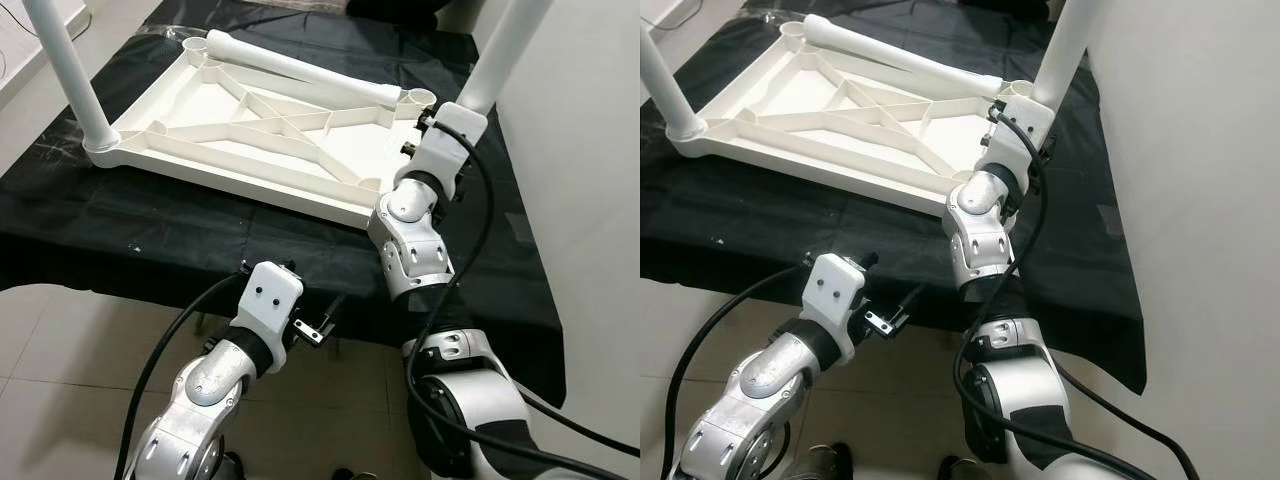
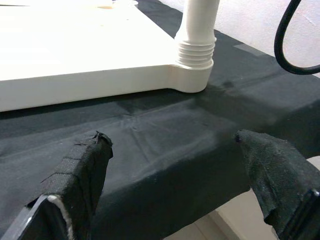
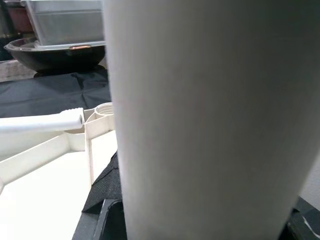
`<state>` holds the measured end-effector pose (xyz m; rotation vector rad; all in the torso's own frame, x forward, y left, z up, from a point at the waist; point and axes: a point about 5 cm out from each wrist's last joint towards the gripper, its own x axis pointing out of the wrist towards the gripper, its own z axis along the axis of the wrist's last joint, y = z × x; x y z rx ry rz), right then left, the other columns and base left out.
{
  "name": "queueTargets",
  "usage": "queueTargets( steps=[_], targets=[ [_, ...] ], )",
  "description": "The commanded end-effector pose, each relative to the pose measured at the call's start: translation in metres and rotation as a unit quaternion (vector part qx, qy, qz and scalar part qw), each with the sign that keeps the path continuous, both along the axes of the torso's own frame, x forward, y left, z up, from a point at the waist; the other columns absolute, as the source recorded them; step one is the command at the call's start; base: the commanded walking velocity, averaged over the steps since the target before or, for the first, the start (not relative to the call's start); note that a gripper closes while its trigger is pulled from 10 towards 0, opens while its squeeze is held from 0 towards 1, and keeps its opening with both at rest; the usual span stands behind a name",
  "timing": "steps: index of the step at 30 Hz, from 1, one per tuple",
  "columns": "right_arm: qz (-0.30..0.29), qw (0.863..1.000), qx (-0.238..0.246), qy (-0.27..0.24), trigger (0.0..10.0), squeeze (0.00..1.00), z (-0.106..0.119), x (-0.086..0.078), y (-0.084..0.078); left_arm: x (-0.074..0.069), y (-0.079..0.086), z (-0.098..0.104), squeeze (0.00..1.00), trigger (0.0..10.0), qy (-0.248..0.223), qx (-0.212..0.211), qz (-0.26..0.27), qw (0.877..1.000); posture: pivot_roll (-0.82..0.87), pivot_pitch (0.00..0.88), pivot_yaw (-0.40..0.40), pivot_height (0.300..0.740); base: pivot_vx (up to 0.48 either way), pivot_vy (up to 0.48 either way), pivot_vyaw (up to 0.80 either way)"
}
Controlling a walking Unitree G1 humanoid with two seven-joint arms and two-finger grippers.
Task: Building children table
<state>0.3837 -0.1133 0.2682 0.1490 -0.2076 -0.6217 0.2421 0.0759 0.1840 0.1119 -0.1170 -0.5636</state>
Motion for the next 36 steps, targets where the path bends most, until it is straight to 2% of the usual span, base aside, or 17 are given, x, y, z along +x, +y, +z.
queueTargets(
  steps=[1,3,5,17,18,20,21,31,36],
  targets=[
    [-0.005,0.996,0.010,0.090,10.0,0.00,-0.035,0.002,-0.004,-0.001,-0.003,-0.006,0.00,10.0,0.010,0.005,-0.003,1.000,0.10,0.205,-0.107,0.740,0.000,0.000,0.00],
    [-0.003,0.996,0.012,0.090,10.0,0.00,-0.035,0.002,-0.004,-0.001,-0.003,-0.006,0.00,10.0,0.010,0.004,-0.003,1.000,0.10,0.205,-0.107,0.740,0.000,0.000,0.00],
    [0.002,0.996,0.017,0.090,10.0,1.00,-0.035,0.003,-0.005,-0.001,-0.003,-0.006,0.00,10.0,0.010,0.004,-0.002,1.000,0.10,0.208,-0.109,0.740,0.000,0.000,0.00],
    [0.007,0.997,0.018,0.075,10.0,1.00,-0.033,0.002,-0.006,-0.001,-0.002,-0.009,0.00,10.0,0.012,0.005,-0.001,1.000,0.09,0.209,-0.109,0.740,0.000,0.000,0.00],
    [0.013,0.997,0.014,0.069,10.0,0.30,-0.031,0.002,-0.005,-0.001,-0.002,-0.009,0.00,10.0,0.012,0.005,-0.001,1.000,0.09,0.209,-0.108,0.740,0.000,0.000,0.00],
    [0.013,0.997,0.014,0.069,10.0,0.30,-0.031,0.002,-0.005,-0.001,-0.002,-0.009,0.00,10.0,0.012,0.005,-0.001,1.000,0.09,0.209,-0.108,0.740,0.000,0.000,0.00],
    [0.045,0.997,0.007,0.054,10.0,0.00,-0.029,0.000,-0.003,-0.001,-0.003,-0.009,0.00,10.0,0.012,0.005,0.000,1.000,0.09,0.209,-0.108,0.740,0.000,0.000,0.00],
    [0.110,0.994,-0.010,0.024,10.0,0.00,-0.029,-0.005,-0.008,0.000,-0.003,-0.009,0.00,10.0,0.011,0.004,0.002,1.000,0.09,0.208,-0.106,0.740,0.000,0.000,0.00],
    [0.159,0.987,-0.010,-0.004,10.0,0.00,-0.035,-0.004,-0.022,0.000,-0.003,-0.009,0.00,10.0,0.010,0.003,0.001,1.000,0.09,0.207,-0.107,0.740,0.000,0.000,0.00]
  ],
)
